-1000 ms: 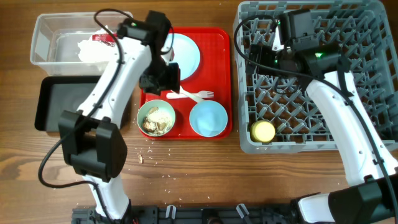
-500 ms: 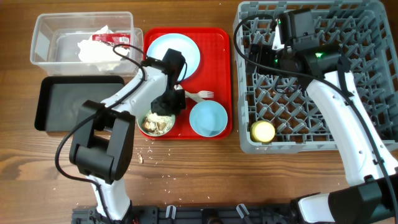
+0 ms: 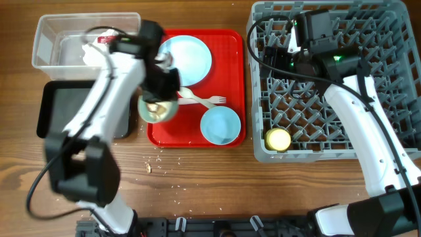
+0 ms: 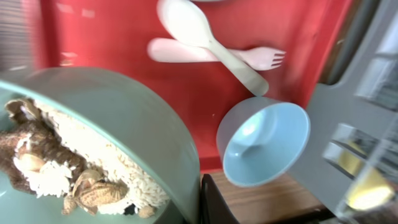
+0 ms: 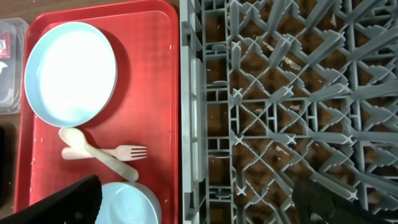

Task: Sort waste into correct bins and load items into the dishwasher rack
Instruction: 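Grasp the light-blue bowl of food scraps with the left gripper, then tip the food scraps onto the black tray with the left gripper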

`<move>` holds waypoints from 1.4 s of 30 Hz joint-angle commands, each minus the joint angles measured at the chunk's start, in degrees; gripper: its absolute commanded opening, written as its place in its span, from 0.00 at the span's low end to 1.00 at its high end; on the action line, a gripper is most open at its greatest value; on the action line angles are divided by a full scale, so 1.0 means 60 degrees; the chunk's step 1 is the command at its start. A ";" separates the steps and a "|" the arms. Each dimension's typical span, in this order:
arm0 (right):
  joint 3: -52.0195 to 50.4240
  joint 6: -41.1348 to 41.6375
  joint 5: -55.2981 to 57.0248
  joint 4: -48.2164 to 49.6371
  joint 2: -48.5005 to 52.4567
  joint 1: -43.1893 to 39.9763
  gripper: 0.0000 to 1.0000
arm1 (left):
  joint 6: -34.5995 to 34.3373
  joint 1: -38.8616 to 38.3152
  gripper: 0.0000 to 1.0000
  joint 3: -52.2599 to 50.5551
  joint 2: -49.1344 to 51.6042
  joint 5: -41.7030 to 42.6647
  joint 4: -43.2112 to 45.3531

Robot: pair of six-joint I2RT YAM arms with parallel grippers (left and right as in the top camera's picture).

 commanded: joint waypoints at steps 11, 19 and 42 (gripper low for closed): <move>0.0120 -0.0153 0.0149 0.0029 -0.0044 -0.0015 1.00 | 0.3694 0.7085 0.04 -0.2652 -0.0561 0.7045 0.3049; 0.0120 -0.0160 0.0149 0.0022 -0.0040 -0.0015 1.00 | 0.3683 0.7708 0.04 -0.3056 -0.0310 0.8830 0.4299; 0.0120 -0.0160 0.0149 0.0051 -0.0044 -0.0015 1.00 | 0.0685 0.9147 0.04 -0.3056 0.0302 1.1712 0.4284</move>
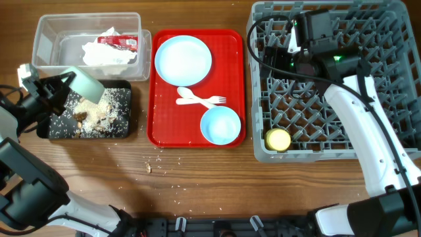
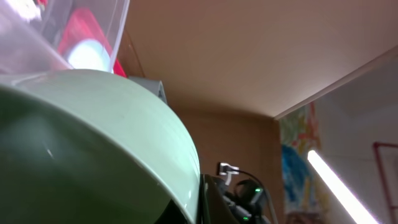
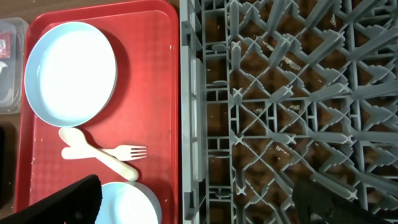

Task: Sort waste into correct bins and load items into the dishwasher rack
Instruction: 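Tip the food scraps onto the black tray with the left gripper, then set the emptied bowl back on the red tray with the left gripper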

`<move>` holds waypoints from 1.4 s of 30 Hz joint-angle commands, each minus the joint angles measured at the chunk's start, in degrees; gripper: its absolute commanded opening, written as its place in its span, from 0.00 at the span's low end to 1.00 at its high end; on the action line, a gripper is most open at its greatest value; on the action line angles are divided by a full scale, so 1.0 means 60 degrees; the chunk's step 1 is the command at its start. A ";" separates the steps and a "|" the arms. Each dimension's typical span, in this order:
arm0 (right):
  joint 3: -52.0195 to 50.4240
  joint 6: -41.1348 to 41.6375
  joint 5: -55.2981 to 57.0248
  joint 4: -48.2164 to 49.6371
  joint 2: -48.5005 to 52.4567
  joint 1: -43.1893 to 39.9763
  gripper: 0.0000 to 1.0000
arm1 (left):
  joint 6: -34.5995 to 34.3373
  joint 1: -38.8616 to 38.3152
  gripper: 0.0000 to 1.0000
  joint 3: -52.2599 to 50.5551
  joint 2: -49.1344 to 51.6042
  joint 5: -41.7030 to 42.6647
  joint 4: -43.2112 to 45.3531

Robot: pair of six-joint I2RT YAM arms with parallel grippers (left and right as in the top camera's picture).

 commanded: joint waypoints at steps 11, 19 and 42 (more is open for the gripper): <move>0.0120 -0.0415 0.0157 0.0040 -0.0044 -0.0015 1.00 | -0.0474 -0.0404 0.04 -0.0029 0.0026 0.0189 -0.0066; 0.0120 -0.0648 0.0149 0.0204 -0.0044 -0.0011 1.00 | -0.0834 -0.3162 0.04 0.1031 -0.1009 -0.3089 0.0011; 0.0109 -0.0641 -0.1362 0.0758 0.0444 0.0594 1.00 | -0.1260 -1.1417 0.20 0.1362 0.0219 -1.4105 -0.1592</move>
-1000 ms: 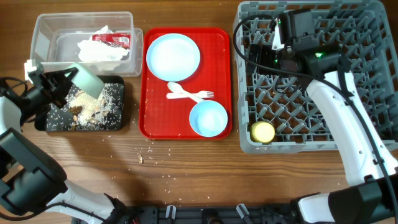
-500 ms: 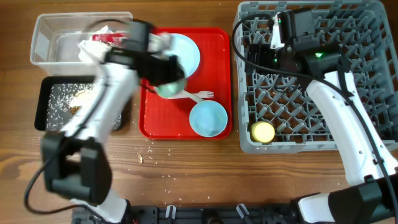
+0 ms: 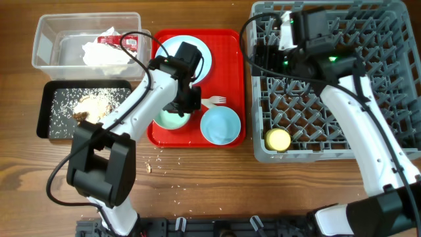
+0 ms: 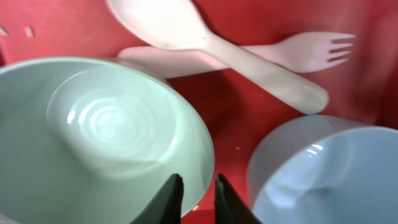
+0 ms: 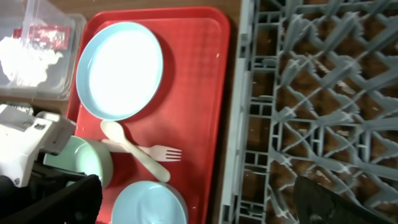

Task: Sort waste into correct bins and load items into the dishwasher rack
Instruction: 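Set the emptied bowl back on the red tray with the left gripper, then grasp the emptied light-blue bowl with the right gripper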

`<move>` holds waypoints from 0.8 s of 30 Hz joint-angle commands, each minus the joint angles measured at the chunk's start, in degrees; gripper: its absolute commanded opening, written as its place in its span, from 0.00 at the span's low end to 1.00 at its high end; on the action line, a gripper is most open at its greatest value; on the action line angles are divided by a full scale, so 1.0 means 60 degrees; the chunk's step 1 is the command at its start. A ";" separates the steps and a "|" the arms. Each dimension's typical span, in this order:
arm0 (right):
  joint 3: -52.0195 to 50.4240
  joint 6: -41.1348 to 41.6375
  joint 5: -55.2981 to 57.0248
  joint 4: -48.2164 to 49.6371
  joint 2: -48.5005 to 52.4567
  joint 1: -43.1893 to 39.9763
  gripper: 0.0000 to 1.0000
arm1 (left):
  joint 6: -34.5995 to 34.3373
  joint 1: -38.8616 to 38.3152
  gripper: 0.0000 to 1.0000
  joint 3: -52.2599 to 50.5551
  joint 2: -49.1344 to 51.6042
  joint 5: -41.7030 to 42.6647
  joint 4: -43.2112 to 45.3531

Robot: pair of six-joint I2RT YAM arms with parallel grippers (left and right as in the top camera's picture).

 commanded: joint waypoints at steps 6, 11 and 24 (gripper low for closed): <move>0.0109 -0.0175 -0.1370 0.0860 0.0841 0.0313 0.95 | -0.1206 0.1985 0.46 0.0681 -0.1348 0.0255 0.0102; 0.0109 -0.0481 -0.1759 0.1945 0.1887 0.1676 0.91 | -0.1286 0.4805 0.64 0.0681 -0.2222 0.1045 0.0240; 0.2896 -0.3486 0.0240 0.0481 0.6087 0.4116 0.42 | -0.1253 0.5628 0.68 0.0681 -0.2218 0.1038 0.0393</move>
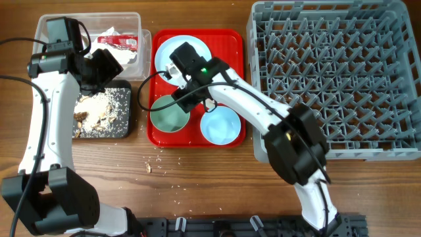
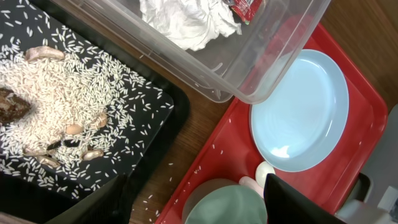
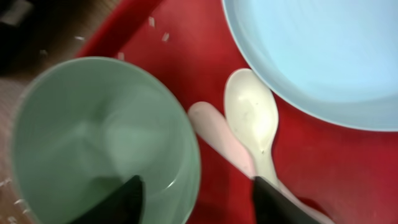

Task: Sort waste into correct bins and load items into the dishwasher rack
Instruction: 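Grasp the emptied light-blue bowl with the right gripper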

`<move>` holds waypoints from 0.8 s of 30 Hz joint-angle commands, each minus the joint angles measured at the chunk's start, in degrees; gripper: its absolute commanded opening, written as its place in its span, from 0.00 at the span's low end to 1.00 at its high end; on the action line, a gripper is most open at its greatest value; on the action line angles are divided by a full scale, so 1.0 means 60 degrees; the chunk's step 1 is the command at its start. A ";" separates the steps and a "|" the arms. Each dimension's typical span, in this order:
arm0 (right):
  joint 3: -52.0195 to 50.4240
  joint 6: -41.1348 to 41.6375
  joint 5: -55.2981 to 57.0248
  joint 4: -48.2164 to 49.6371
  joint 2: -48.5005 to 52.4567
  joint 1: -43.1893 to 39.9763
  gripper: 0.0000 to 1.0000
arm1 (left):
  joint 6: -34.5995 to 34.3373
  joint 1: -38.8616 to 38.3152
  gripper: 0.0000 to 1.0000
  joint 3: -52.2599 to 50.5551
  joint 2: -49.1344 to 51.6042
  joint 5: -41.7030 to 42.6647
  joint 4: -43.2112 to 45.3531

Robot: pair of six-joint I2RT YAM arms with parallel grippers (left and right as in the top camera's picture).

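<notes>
An empty green bowl (image 1: pixel 168 115) (image 3: pixel 93 137) sits on the red tray (image 1: pixel 230 72), front left. My right gripper (image 1: pixel 181 99) (image 3: pixel 194 186) is open astride the bowl's rim, one finger inside it and one over the tray. My left gripper (image 1: pixel 105 66) (image 2: pixel 193 186) hangs open and empty between the clear waste bin (image 1: pixel 135 20) and the black tray (image 1: pixel 125 131), which holds rice and food scraps (image 2: pixel 56 93). A blue plate (image 3: pixel 323 50), a white spoon (image 3: pixel 252 118), a pink fork handle (image 3: pixel 217 134) and a blue bowl (image 1: pixel 220 125) also lie on the red tray.
The grey dishwasher rack (image 1: pixel 329 66) fills the right side, and my right arm crosses its near left corner. Crumpled paper (image 2: pixel 186 22) and a red wrapper (image 1: pixel 122 41) lie in the clear bin. Rice grains are scattered on the wood in front of the trays.
My left gripper has let go of the green bowl and moved back left, over the waste bins. My right gripper has come from over the rack down to the bowl's rim.
My left gripper first held the green bowl full of rice and scraps at the red tray's left edge. Then the bowl was tipped over the black tray, where the rice now lies. Then it was back on the red tray, empty, still gripped. Now my right gripper straddles it.
</notes>
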 commanded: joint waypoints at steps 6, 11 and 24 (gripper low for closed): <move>0.0331 -0.1574 -0.0127 0.0007 0.0444 -0.0015 0.17 | -0.0044 0.0011 0.71 0.0124 -0.0087 0.0084 0.0015; 0.0331 -0.2546 -0.0109 -0.0546 0.0583 -0.0025 0.34 | -0.0047 0.0011 0.72 0.0124 -0.0087 0.0084 -0.0004; 0.0794 -0.1781 -0.0135 -0.0820 -0.0189 -0.0204 0.04 | -0.0047 0.0011 0.76 0.0120 0.0029 0.0084 -0.0036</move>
